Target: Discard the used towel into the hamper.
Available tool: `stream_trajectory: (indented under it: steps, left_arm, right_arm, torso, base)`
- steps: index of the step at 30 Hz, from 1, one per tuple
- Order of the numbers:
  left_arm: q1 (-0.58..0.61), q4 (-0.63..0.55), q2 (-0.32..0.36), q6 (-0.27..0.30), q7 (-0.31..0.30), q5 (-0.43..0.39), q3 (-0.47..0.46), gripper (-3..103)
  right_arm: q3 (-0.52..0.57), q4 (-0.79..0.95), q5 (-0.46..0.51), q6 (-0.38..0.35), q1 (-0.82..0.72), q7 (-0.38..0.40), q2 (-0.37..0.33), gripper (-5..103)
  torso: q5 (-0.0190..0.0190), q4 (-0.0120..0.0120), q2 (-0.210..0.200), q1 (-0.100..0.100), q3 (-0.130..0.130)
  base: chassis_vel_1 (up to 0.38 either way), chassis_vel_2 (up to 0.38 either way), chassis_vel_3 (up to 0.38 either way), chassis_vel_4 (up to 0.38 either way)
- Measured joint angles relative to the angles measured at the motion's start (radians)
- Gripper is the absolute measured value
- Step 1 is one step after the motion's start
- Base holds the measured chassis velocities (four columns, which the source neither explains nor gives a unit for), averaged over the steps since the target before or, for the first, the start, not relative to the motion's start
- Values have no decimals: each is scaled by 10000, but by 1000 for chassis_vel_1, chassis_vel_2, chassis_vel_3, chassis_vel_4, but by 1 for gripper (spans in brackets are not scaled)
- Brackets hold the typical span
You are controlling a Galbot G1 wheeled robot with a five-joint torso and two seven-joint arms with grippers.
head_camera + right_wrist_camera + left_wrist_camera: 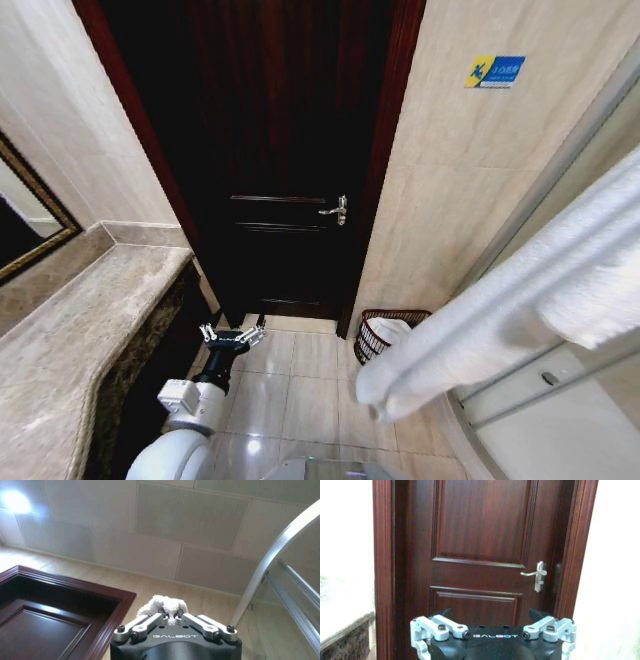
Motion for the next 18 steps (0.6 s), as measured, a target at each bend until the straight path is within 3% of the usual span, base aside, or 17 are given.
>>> stream_trajectory:
  steps: [8, 18]
  left_arm:
    - [0, 0, 0, 0, 0, 0, 0, 100]
    - [-1, 0, 0, 0, 0, 0, 0, 100]
  right_arm:
    - [142, 219, -7, -95, -167, 13, 174, 2]
    - [327, 163, 107, -74, -146, 54, 45, 2]
  torso:
    - [1, -3, 2, -3, -1]
    - [-1, 1, 0, 5, 1]
  base:
    - [-7, 3, 9, -8]
    - [-140, 132, 137, -137]
